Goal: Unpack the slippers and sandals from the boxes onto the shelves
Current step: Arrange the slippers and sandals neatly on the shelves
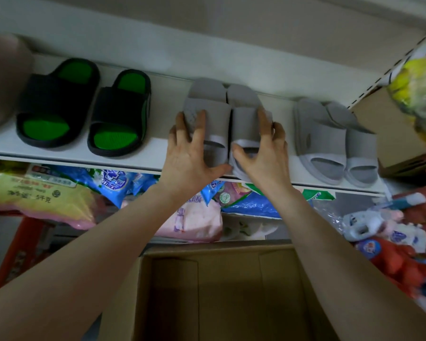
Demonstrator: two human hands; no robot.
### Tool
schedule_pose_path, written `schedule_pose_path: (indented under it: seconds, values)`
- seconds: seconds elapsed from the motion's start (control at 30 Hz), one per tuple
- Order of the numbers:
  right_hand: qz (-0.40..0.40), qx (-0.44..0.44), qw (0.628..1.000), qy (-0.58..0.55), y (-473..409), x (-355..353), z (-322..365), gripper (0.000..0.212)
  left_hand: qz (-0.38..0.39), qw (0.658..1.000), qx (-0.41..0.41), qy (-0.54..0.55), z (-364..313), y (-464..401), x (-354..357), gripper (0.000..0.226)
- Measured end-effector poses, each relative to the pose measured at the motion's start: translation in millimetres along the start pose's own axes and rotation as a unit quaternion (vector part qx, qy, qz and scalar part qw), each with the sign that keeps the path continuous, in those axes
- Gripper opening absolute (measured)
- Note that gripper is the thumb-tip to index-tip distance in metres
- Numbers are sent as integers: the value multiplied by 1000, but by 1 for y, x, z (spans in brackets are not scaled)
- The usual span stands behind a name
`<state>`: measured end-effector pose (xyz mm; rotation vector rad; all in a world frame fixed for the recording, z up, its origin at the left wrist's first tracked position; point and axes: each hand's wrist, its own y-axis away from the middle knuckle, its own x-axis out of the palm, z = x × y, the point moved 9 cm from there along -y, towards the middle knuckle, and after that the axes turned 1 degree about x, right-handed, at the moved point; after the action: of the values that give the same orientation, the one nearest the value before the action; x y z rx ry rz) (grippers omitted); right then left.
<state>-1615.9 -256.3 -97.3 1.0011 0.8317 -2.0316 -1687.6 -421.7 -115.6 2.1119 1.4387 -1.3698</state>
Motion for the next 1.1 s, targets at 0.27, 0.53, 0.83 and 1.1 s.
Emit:
schedule_pose_path:
  seconds: [0.27, 0.53, 0.83, 1.1]
  values:
    - [-60, -94, 994, 9, 18, -24, 43, 64, -30, 996, 54, -70, 25, 20, -71, 69]
    - [54, -162, 983, -62, 42, 64, 176, 65, -72, 987, -8, -143, 159, 17, -169, 79]
    - [115, -66, 991, -18, 11, 125, 231, 75, 30, 995, -59, -77, 220, -3, -161, 100]
    - [79, -77, 993, -42, 30, 116, 236, 75, 8, 1000, 3, -25, 202, 10, -162, 92]
